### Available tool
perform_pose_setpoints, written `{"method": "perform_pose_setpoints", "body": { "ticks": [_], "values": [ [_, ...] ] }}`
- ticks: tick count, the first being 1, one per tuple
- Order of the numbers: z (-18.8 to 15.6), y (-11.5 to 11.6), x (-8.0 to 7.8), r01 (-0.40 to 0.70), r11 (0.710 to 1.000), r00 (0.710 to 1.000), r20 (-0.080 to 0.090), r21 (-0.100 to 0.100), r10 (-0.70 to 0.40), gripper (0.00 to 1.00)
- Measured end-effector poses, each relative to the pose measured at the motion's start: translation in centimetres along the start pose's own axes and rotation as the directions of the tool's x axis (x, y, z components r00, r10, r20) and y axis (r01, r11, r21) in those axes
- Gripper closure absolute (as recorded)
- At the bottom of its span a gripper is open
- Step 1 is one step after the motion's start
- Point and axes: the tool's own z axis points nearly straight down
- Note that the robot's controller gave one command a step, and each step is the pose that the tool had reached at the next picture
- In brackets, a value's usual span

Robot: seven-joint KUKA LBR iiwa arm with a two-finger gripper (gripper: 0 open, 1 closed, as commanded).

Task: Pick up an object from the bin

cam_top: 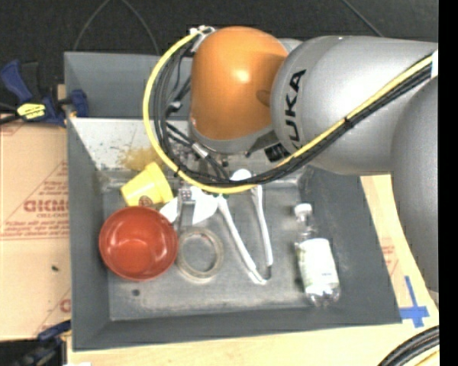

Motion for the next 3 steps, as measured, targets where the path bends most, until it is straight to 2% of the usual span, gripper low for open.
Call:
{"method": "perform_pose_setpoints", "body": {
  "ticks": [1, 2, 3],
  "values": [
    [10.8, -1.0, 3.9, 0.222, 0.975, 0.975, 0.004, 0.0, -0.222, 0.0],
    [7.5, -6.4, 1.6, 0.264, 0.964, 0.964, 0.014, 0.002, -0.264, 0.0],
    [13.7, 1.4, 4.9, 0.404, 0.915, 0.915, -0.005, -0.005, -0.404, 0.0]
  ]
}}
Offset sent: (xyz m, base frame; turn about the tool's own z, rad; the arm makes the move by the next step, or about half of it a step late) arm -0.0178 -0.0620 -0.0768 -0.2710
